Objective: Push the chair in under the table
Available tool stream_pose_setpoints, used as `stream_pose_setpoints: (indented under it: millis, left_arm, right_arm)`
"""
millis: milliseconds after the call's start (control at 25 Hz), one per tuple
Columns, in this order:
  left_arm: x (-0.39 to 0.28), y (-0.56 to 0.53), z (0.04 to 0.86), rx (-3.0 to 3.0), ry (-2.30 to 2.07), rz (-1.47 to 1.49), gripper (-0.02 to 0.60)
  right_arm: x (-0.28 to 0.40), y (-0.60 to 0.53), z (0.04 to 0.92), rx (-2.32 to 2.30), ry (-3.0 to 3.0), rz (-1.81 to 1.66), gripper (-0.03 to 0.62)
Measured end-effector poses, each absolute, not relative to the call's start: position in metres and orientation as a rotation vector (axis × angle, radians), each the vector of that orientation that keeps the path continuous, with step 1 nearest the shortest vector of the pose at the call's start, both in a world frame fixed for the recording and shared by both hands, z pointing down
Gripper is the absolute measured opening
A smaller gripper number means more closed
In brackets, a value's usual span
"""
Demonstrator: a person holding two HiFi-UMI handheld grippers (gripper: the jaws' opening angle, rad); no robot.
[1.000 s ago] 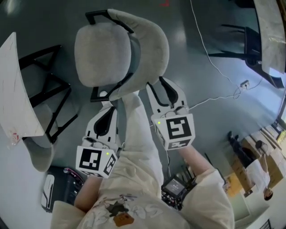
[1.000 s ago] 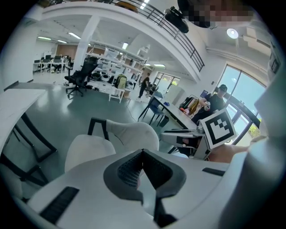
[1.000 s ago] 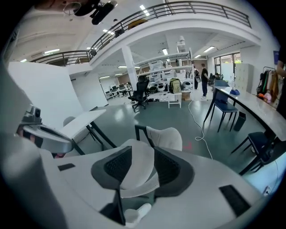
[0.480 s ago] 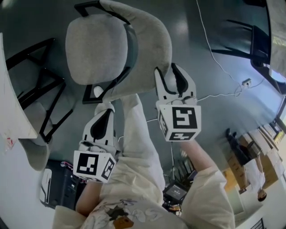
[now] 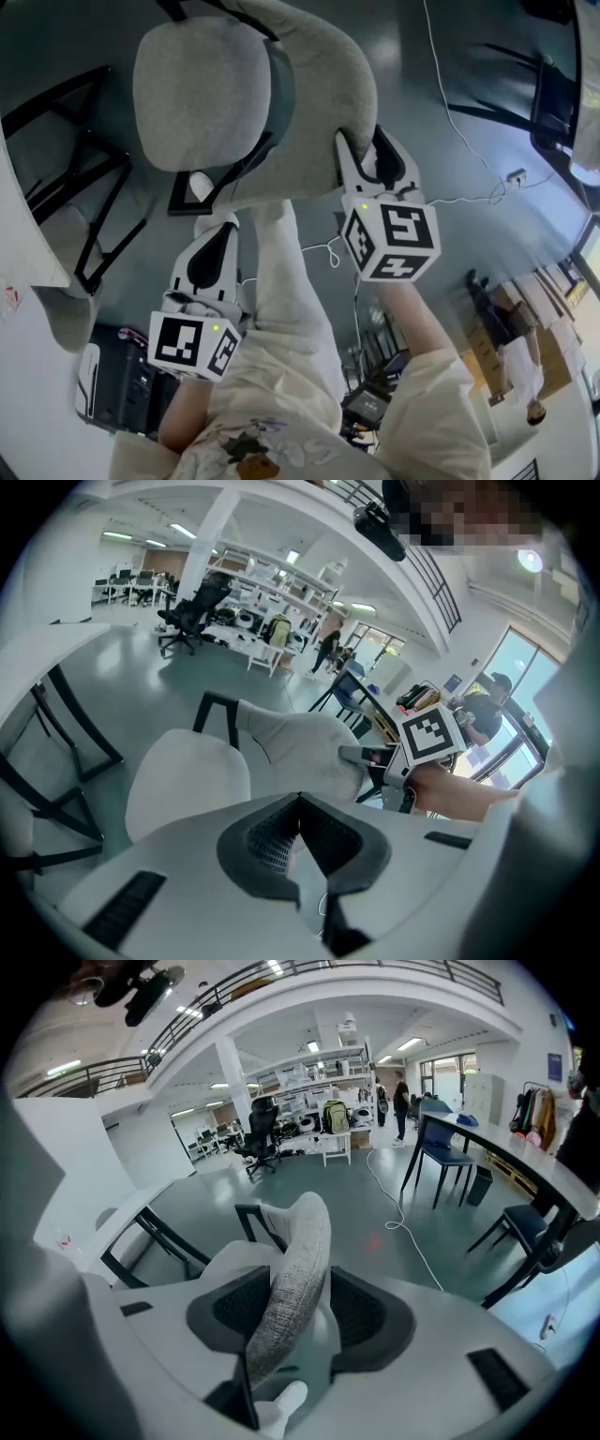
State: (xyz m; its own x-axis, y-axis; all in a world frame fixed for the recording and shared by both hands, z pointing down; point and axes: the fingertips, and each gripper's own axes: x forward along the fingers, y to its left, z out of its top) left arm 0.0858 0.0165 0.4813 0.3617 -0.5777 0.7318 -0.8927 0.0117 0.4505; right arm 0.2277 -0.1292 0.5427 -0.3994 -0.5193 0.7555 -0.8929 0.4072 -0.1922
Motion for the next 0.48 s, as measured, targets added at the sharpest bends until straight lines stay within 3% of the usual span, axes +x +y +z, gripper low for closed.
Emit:
stream_pose_setpoints:
  millis: [480]
  left_arm:
    - [0.083,0.016,0.492,1.686,-1.277,0.38,0.009]
  right_arm:
    - [0.224,-0.135,0.555,1.137,-2.011,0.795,0.169]
